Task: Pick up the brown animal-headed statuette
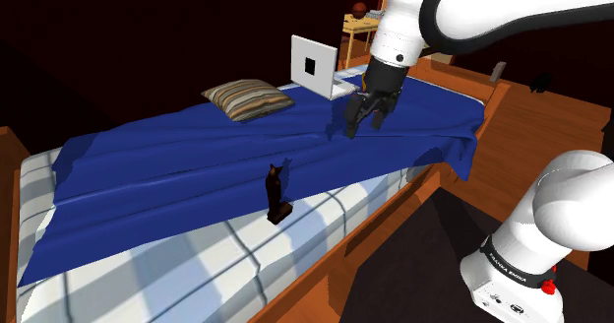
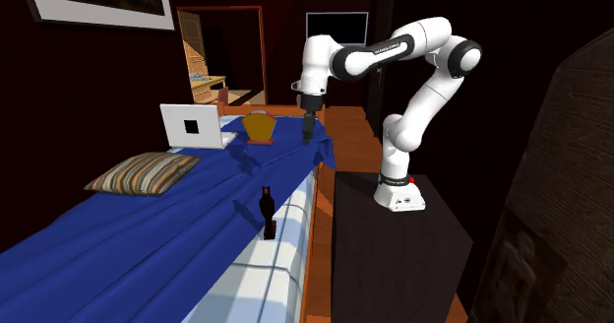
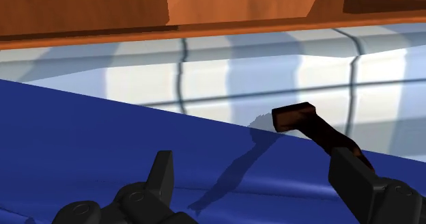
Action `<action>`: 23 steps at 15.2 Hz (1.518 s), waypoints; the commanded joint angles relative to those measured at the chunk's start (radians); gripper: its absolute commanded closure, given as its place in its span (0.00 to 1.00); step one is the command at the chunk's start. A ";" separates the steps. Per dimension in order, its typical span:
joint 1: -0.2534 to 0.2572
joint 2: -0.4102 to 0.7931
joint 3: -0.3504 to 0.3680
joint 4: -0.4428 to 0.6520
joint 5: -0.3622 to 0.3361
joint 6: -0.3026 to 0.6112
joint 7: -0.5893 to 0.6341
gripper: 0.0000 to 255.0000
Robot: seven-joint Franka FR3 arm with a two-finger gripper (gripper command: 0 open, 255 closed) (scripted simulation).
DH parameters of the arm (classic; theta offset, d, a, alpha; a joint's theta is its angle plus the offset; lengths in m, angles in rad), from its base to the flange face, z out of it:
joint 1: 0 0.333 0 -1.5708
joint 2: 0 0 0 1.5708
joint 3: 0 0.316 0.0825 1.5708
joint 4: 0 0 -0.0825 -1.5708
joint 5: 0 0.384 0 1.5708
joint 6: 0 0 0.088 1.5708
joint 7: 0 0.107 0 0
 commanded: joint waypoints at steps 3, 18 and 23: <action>-0.005 0.108 0.084 0.022 0.009 0.140 0.083 0.00; -0.083 0.598 0.333 0.243 -0.327 0.503 0.517 0.00; -0.080 0.643 0.332 0.213 -0.380 0.567 0.555 0.00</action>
